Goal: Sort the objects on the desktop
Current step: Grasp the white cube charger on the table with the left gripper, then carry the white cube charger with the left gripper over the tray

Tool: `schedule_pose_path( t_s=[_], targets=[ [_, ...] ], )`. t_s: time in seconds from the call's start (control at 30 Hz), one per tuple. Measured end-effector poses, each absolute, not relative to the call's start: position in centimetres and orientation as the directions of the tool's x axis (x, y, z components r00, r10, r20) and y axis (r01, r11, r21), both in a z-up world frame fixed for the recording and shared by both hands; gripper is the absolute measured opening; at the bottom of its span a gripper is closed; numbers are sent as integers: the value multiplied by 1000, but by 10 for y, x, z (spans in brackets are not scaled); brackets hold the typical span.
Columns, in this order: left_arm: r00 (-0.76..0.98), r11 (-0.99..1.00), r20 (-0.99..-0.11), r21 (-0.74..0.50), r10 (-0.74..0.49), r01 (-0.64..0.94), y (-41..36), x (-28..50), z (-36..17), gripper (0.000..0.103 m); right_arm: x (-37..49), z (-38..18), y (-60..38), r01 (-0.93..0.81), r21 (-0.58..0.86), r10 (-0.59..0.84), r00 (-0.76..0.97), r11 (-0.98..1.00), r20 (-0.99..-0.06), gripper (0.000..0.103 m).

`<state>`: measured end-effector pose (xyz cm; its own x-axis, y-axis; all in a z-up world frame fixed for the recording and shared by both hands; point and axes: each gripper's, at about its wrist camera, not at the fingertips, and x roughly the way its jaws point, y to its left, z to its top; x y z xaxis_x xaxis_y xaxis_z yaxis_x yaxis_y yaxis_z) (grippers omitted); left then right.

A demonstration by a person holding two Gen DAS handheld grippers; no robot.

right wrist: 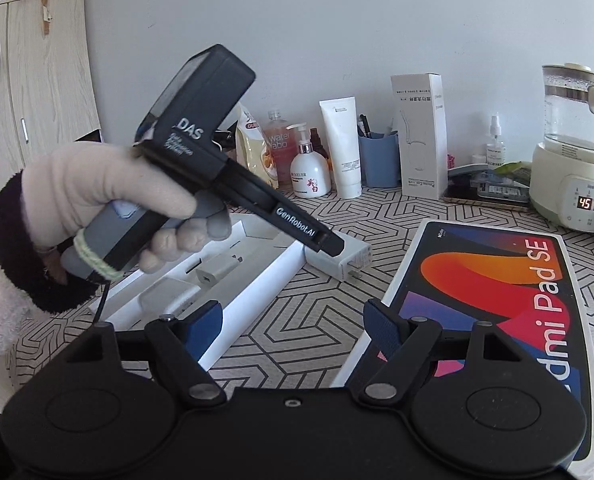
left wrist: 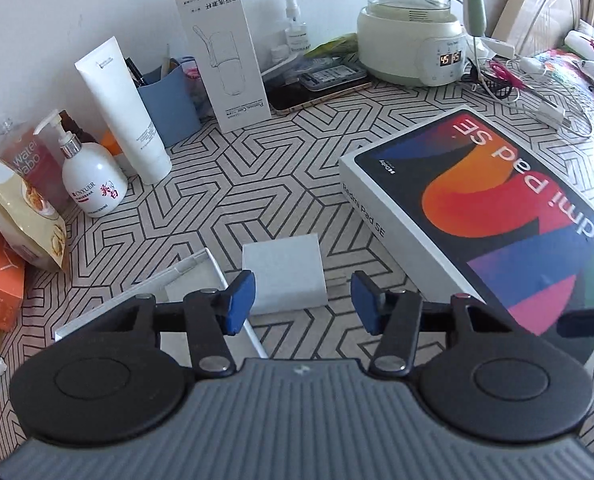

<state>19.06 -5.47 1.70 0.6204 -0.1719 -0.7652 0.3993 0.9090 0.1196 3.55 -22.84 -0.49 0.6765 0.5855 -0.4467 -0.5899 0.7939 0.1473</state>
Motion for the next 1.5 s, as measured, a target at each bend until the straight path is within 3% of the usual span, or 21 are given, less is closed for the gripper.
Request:
schedule_pose_path(
  t_s=[0.1, 0.27, 0.43, 0.6, 0.67, 0.7, 1.5],
  targets=[
    [593, 926, -787, 80, -169, 370, -56, 212, 12, 52, 34, -8, -231, -571, 124, 558, 693, 811, -456, 82],
    [595, 920, -798, 159, -95, 359, -71, 236, 0, 53, 34, -9, -239, -556, 115, 540, 705, 823, -460, 82],
    [585, 920, -811, 213, -22, 330, -78, 252, -12, 62, 33, -8, -246, -551, 115, 539, 716, 827, -443, 82],
    [526, 935, -849, 147, -48, 324, -72, 258, -23, 69, 34, -10, -249, -554, 123, 545, 710, 823, -447, 83],
    [508, 937, -859, 125, -62, 326, -70, 261, -21, 66, 34, -11, -249, -559, 123, 548, 705, 820, -450, 83],
    [509, 936, -859, 125, -64, 328, -70, 261, -20, 59, 35, -12, -249, -558, 124, 548, 704, 820, -451, 83],
    [550, 919, -815, 59, -180, 389, -64, 215, -2, 57, 52, -20, -250, -498, 167, 514, 724, 851, -461, 84]
  ],
)
